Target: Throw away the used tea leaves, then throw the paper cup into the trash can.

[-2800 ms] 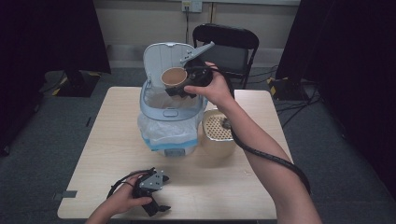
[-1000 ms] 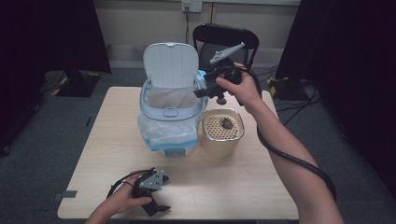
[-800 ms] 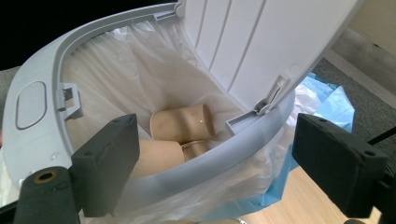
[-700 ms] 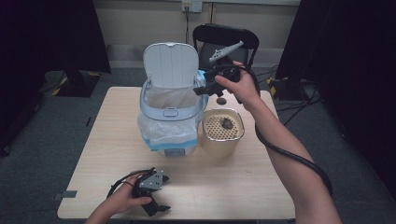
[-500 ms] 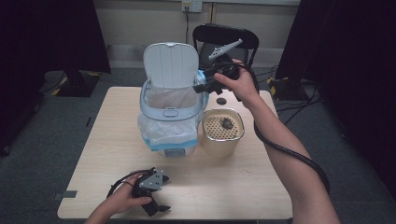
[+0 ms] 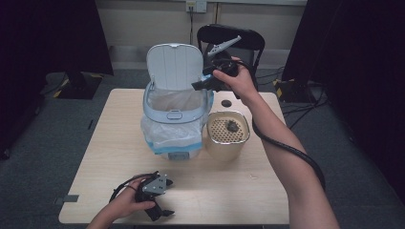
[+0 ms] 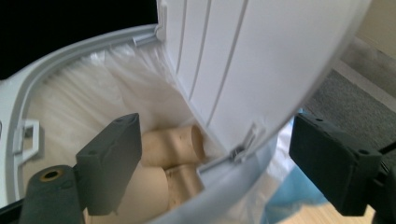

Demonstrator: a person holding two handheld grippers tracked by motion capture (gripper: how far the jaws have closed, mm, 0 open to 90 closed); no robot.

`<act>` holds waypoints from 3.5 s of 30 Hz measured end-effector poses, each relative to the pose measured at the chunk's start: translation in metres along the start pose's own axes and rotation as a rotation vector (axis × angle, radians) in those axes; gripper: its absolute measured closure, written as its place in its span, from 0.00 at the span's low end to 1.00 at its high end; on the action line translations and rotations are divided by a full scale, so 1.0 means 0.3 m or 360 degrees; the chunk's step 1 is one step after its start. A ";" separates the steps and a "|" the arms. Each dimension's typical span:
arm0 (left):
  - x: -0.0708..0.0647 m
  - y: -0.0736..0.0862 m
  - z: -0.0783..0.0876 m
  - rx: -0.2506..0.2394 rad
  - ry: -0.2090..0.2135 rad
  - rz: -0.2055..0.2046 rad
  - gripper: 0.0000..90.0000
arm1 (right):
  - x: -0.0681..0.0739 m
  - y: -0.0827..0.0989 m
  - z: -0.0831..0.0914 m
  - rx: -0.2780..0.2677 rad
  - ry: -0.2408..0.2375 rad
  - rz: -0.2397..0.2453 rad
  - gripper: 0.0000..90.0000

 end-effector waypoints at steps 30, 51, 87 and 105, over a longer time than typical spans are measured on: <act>-0.001 -0.001 0.000 -0.0003 -0.0001 0.0001 0.00 | 0.048 -0.050 -0.013 -0.0053 -0.0090 0.0027 0.19; 0.000 0.000 0.000 -0.0004 0.0002 -0.0002 0.00 | 0.128 -0.089 0.025 -0.0136 -0.0147 0.0091 0.19; 0.000 0.000 0.000 -0.0005 0.0002 -0.0001 0.00 | 0.222 -0.044 0.033 -0.0111 -0.0222 0.0108 0.19; 0.004 0.004 0.004 0.0021 0.0009 -0.0037 0.00 | 0.268 -0.031 0.032 -0.0093 -0.0259 0.0116 0.19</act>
Point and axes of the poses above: each handheld gripper's, and its own axes: z roughly backward along the jaws, y roughly out of its underside, x roughly to its left, the point moved 10 cm from there along -z, roughly forward along the jaws, and after that the axes turned 8 degrees about -x, right-handed, at the moved point
